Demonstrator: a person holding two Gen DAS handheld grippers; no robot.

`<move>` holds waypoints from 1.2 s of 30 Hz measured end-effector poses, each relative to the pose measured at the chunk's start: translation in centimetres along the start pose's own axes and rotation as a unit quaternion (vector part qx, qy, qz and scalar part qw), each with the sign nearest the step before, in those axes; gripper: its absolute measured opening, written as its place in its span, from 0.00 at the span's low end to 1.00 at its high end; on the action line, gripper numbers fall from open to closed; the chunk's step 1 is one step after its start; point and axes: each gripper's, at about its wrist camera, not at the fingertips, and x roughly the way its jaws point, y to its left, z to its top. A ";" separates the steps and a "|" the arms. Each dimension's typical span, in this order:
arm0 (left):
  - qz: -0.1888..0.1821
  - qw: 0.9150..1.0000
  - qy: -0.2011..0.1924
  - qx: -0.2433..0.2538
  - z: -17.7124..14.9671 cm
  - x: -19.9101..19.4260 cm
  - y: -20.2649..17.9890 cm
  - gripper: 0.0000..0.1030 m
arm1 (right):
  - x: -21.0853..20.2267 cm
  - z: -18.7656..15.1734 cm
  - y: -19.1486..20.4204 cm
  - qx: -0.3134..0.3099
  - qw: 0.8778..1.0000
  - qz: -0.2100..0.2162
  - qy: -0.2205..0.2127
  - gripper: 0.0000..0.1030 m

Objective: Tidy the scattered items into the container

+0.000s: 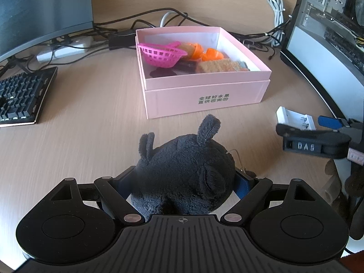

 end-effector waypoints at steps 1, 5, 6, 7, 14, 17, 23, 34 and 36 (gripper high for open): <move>-0.001 1.000 -0.001 -0.001 0.0 0.0 0.0 0.87 | 0.0 -0.2 0.1 -0.010 1.000 -0.009 0.001 1.00; -0.010 1.000 -0.005 -0.002 0.3 0.1 -0.1 0.87 | -0.7 -1.0 -0.7 -0.022 0.998 -0.051 0.000 1.00; -0.011 1.000 -0.005 0.000 0.3 0.2 -0.2 0.87 | -0.9 -1.1 -1.1 -0.012 0.999 -0.051 0.000 1.00; -0.013 1.000 -0.005 0.001 0.4 0.2 -0.3 0.87 | -1.0 -1.0 -1.5 0.003 0.999 -0.044 0.001 1.00; -0.011 1.000 -0.006 0.008 0.3 -0.1 -0.5 0.87 | 0.0 -0.6 -2.0 0.040 0.998 -0.038 0.004 1.00; -0.005 1.000 -0.005 0.001 0.3 -0.1 -0.2 0.87 | 0.5 -0.5 -2.4 0.058 0.998 -0.029 0.015 1.00; -0.001 1.000 -0.006 -0.003 0.2 -0.3 -0.2 0.87 | 1.0 0.0 -2.5 0.070 0.997 -0.021 0.019 1.00; 0.004 1.000 -0.006 -0.003 0.1 -0.4 -0.1 0.87 | 1.6 0.1 -3.0 0.069 0.997 -0.013 0.019 0.89; 0.003 1.000 -0.005 -0.003 0.1 -0.4 -0.2 0.87 | 1.5 0.2 -3.1 0.064 0.998 -0.005 0.021 0.89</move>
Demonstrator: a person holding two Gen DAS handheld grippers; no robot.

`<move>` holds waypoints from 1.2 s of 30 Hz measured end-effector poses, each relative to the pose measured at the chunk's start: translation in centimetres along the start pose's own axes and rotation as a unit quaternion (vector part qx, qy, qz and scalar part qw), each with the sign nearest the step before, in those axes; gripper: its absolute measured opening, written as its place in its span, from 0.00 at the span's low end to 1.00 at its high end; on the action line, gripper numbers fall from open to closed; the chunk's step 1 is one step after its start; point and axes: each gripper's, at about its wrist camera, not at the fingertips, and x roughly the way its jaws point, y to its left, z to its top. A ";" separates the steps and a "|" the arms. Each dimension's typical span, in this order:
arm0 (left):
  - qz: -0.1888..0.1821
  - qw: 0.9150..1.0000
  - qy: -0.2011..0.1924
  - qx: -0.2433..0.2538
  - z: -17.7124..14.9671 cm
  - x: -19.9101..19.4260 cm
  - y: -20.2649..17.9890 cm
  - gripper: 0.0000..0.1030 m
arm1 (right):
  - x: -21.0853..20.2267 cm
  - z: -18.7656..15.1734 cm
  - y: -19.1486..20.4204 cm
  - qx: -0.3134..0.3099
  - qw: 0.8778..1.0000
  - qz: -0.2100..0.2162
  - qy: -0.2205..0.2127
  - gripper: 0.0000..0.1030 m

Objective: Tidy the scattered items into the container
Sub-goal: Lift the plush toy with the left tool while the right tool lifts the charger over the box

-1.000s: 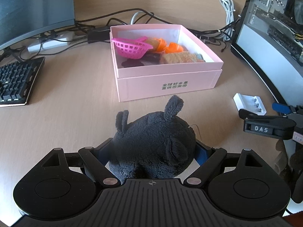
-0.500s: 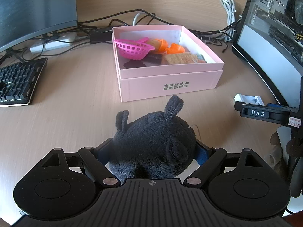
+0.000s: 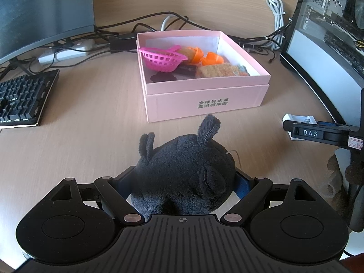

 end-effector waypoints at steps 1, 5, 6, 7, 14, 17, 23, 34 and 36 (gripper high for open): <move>-0.001 1.000 0.000 0.000 0.0 0.0 0.0 0.87 | -0.1 -0.1 -0.1 -0.002 1.000 0.002 0.000 0.89; -0.003 1.000 -0.002 0.003 0.0 -0.1 -0.2 0.87 | -0.9 -0.3 -0.1 -0.016 1.000 0.014 0.005 0.88; -0.004 1.000 -0.002 0.004 0.0 -0.1 -0.2 0.87 | -1.3 -0.4 0.0 -0.024 1.000 0.019 0.004 0.88; -0.004 1.000 -0.003 0.004 0.1 -0.2 -0.2 0.87 | -1.7 -0.4 0.2 -0.033 0.999 0.025 0.003 0.88; -0.005 1.000 -0.005 0.007 -0.1 -0.5 -0.4 0.87 | -4.4 -0.6 1.8 -0.089 0.992 0.086 0.007 0.89; -0.008 1.000 -0.005 0.011 -0.2 -0.8 -0.4 0.87 | -5.5 -0.7 3.0 -0.118 0.986 0.114 0.003 0.89; -0.025 0.999 -0.014 0.034 -0.3 -2.0 -0.5 0.87 | -7.6 -1.1 5.7 -0.198 0.968 0.155 -0.012 0.89; -0.070 0.995 -0.063 0.035 3.3 -4.2 0.1 0.87 | -10.1 0.4 7.5 -0.270 0.946 0.176 -0.044 0.89; -0.075 0.993 -0.081 0.038 4.8 -4.6 0.1 0.87 | -10.5 1.5 7.3 -0.263 0.947 0.173 -0.062 0.89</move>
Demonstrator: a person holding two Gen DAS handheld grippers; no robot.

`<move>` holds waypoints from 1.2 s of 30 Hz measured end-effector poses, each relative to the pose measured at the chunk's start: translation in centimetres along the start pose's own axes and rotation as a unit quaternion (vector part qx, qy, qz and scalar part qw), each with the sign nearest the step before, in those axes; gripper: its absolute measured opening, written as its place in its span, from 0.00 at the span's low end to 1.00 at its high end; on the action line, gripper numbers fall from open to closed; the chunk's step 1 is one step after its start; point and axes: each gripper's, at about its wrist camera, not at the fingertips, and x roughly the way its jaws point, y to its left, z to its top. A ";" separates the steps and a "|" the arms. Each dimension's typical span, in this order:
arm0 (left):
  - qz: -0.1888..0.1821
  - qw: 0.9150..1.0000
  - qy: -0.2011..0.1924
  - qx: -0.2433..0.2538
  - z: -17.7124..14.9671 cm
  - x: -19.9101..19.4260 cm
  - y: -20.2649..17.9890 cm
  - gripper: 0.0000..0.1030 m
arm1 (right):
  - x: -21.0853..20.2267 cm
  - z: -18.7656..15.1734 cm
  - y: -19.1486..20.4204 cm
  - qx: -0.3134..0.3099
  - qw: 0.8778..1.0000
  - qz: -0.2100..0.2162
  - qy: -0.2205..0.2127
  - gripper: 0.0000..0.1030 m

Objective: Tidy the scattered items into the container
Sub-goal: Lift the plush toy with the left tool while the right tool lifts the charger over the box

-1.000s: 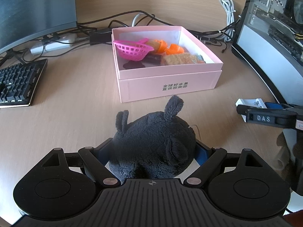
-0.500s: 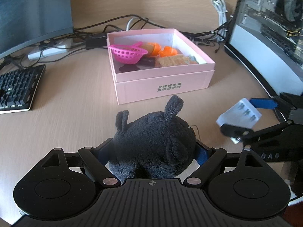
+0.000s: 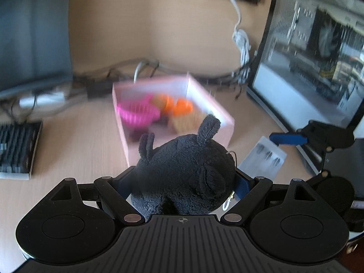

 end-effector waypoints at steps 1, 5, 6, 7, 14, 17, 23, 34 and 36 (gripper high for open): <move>-0.004 1.000 -0.010 -0.001 0.9 0.0 0.2 0.87 | -0.1 0.5 -0.3 0.002 1.000 -0.005 -0.009 0.89; -0.008 0.998 -0.056 -0.016 5.1 0.1 0.7 0.87 | -0.3 3.2 -2.1 0.020 0.998 -0.031 -0.054 0.89; -0.007 0.998 -0.066 -0.014 6.1 0.4 0.8 0.87 | -0.2 4.0 -2.7 0.029 0.997 -0.039 -0.067 0.89; -0.005 0.997 -0.075 -0.011 7.2 0.7 0.8 0.87 | -0.1 4.8 -3.2 0.040 0.995 -0.047 -0.081 0.89; -0.003 0.996 -0.092 0.000 11.9 4.2 1.9 0.87 | 2.8 8.9 -6.4 0.072 0.984 -0.093 -0.135 0.89; -0.005 0.998 -0.063 -0.006 11.7 7.0 2.9 0.87 | 4.3 10.5 -8.7 0.116 0.979 -0.092 -0.143 0.89; -0.015 1.000 0.015 -0.013 9.3 13.5 3.3 0.88 | 7.9 12.7 -12.8 0.206 0.966 -0.045 -0.147 0.89; -0.017 1.000 0.023 0.003 8.6 14.7 4.2 0.94 | 14.4 12.4 -11.8 0.222 0.972 0.015 -0.073 0.94; -0.016 1.000 0.019 0.002 8.5 14.3 4.3 0.94 | 14.3 12.2 -11.7 0.221 0.973 0.008 -0.073 0.94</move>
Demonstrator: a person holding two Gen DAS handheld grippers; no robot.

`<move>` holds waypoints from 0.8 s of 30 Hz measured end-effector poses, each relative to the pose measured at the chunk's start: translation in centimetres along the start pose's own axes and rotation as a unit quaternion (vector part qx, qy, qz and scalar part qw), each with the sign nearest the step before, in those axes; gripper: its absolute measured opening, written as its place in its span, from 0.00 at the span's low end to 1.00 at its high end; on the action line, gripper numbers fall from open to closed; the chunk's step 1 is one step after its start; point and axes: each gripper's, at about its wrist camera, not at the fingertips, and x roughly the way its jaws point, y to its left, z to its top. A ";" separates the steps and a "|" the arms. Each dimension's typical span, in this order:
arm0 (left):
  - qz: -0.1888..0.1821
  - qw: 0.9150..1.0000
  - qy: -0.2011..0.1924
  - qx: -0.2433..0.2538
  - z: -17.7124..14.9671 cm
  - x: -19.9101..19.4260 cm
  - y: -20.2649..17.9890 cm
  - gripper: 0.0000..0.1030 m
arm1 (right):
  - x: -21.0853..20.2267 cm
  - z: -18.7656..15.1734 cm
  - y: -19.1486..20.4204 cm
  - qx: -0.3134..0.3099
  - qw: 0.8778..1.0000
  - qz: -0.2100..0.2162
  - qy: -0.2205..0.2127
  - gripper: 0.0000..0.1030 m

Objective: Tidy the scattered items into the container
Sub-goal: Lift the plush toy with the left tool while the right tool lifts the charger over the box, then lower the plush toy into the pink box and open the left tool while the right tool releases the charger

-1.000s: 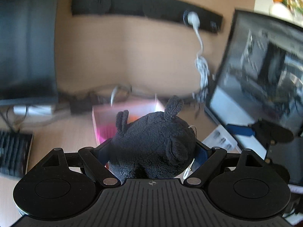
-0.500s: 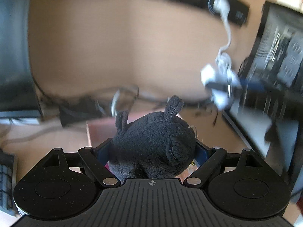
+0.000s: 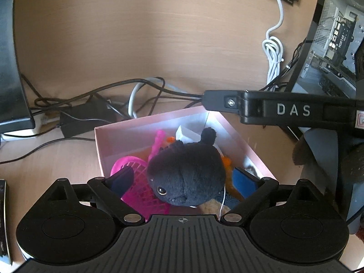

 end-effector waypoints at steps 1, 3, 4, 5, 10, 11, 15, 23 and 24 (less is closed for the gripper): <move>0.002 1.000 -0.001 0.001 -0.1 -0.2 0.0 0.94 | -0.1 -0.1 0.1 -0.001 1.000 -0.005 0.000 0.94; 0.006 1.000 -0.003 0.009 -0.6 -0.5 -0.1 0.94 | -0.3 -0.5 0.0 -0.004 1.000 -0.016 0.004 0.94; 0.006 1.000 -0.004 0.015 -0.9 -0.7 -0.3 0.94 | -0.4 -0.7 -0.1 -0.006 1.000 -0.023 0.007 0.94; 0.002 1.000 -0.004 0.021 -1.2 -0.8 -0.4 0.94 | -0.6 -0.8 -0.2 -0.006 0.999 -0.031 0.009 0.94; 0.002 0.999 -0.010 0.033 -2.7 -1.6 -0.9 0.94 | -2.7 -2.6 -1.4 0.008 0.998 -0.065 0.013 0.94; -0.001 0.999 -0.013 0.032 -2.9 -1.8 -0.9 0.95 | -3.3 -3.0 -1.7 0.009 0.997 -0.072 0.013 0.94; 0.013 0.999 -0.025 0.022 -3.1 -1.7 -0.4 0.96 | -4.6 -4.5 -2.7 0.011 0.996 -0.089 0.021 0.97; -0.033 0.999 0.003 -0.042 -1.4 1.0 0.8 0.97 | -4.8 -5.0 -3.4 0.015 0.994 -0.101 0.030 0.97; -0.060 0.997 0.021 -0.044 -1.4 1.5 0.5 0.97 | -4.8 -4.9 -3.4 0.015 0.994 -0.102 0.029 0.97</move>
